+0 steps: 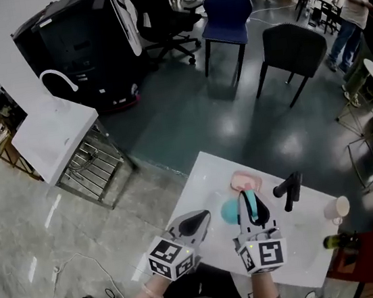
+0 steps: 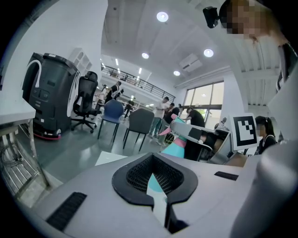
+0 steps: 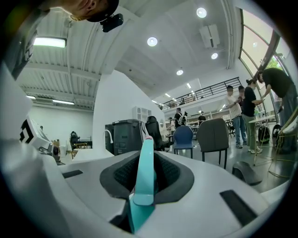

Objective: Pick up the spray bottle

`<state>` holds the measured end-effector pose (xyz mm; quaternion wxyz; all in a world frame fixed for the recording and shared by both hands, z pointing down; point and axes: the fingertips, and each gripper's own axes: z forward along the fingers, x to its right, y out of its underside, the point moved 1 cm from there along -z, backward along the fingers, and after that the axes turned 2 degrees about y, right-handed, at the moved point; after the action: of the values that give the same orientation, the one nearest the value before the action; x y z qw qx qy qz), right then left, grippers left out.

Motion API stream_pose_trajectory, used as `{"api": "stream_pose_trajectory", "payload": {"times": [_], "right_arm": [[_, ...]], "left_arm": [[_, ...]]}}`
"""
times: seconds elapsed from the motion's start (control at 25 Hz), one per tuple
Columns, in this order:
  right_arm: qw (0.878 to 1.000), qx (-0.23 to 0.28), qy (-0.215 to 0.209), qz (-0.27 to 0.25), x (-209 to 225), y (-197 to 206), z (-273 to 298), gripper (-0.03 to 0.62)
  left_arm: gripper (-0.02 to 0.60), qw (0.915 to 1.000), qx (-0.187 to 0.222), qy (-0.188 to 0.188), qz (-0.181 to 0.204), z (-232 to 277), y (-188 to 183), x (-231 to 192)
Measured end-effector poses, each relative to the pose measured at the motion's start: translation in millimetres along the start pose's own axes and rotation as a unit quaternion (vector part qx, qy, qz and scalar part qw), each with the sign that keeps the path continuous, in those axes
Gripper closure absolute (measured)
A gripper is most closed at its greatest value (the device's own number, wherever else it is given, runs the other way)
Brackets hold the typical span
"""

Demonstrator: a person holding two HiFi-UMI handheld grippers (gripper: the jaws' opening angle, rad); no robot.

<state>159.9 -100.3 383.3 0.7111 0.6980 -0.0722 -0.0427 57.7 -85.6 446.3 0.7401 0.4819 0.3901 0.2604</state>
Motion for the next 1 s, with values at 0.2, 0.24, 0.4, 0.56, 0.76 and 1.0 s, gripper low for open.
{"api": "stream_pose_trajectory", "payload": {"times": [0.2, 0.24, 0.4, 0.56, 0.76, 1.0], "right_arm": [[1.0, -0.008, 0.022, 0.005, -17, 2, -34, 0.526], [1.0, -0.009, 0.026, 0.007, -22, 3, -40, 0.526], [0.999, -0.012, 0.038, 0.006, -42, 4, -66, 0.526], [0.999, -0.01, 0.049, 0.002, -59, 2, -90, 0.526], [0.998, -0.011, 0.061, 0.0, -75, 3, -119, 0.526], [0.997, -0.01, 0.077, -0.003, -91, 7, -150, 0.526]], "left_arm": [[0.574, 0.9999, -0.001, 0.01, 0.003, -32, 10, 10], [0.574, 0.9999, -0.002, 0.01, 0.001, -39, 13, 11], [0.575, 0.9999, 0.002, 0.014, -0.003, -66, 20, 15], [0.574, 0.9996, 0.009, 0.028, -0.001, -84, 23, 27], [0.574, 0.9986, 0.01, 0.051, 0.0, -102, 34, 46], [0.574, 0.9977, 0.001, 0.068, 0.004, -124, 52, 62]]}}
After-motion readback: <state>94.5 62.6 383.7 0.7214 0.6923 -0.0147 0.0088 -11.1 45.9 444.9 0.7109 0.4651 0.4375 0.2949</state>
